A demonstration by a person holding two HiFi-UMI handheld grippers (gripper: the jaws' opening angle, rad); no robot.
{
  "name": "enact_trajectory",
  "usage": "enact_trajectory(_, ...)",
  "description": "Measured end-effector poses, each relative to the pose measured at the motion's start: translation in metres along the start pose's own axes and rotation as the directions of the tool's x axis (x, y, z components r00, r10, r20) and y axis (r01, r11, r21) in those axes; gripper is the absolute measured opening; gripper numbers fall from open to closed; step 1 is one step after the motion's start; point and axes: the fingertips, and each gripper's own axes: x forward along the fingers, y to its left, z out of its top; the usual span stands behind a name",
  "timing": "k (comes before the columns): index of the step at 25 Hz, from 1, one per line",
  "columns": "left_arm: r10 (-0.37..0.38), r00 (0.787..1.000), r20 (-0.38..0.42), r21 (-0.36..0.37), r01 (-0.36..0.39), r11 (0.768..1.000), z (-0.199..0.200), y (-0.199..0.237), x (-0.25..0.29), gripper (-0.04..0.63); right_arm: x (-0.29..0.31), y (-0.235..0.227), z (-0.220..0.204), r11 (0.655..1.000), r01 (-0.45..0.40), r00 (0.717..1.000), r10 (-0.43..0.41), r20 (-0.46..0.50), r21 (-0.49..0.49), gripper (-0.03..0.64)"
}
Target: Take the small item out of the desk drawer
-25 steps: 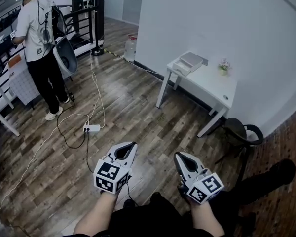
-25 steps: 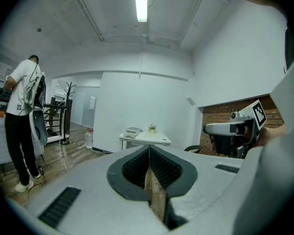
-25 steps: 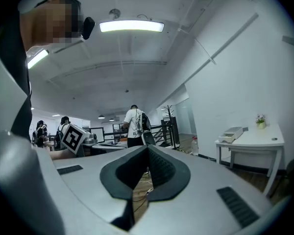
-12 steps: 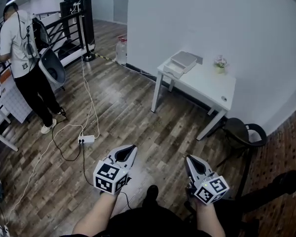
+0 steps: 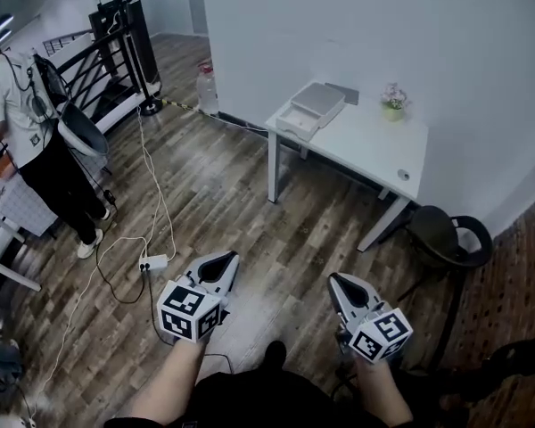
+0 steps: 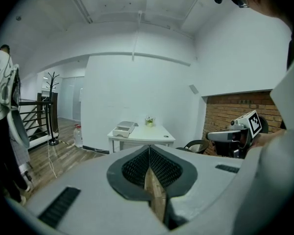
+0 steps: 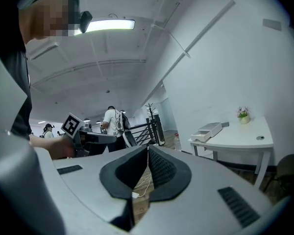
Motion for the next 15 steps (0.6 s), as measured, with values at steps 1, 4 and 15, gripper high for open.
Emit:
enact_trajectory(1,-0.002,1.0,-0.001,0.014,0.002,1.0,0.005,-0.003,0.007,0.012,-0.001,-0.011,0.001,1.0,0.006,1.0,-0.006,-0.005,-0.004,0.005)
enact_trajectory(4,-0.008,1.0,-0.003,0.048,0.008,0.999,0.016,-0.01,0.021,0.012,-0.002,-0.039,0.005,1.0,0.026,1.0,-0.026,0.004,0.016,0.005)
enact_trajectory(15,-0.042,0.999,0.021,0.059,0.041,0.997,0.033,0.002,0.072,0.012,0.001,-0.075,-0.005,0.995,0.052,0.999,-0.052,0.0,0.081,0.005)
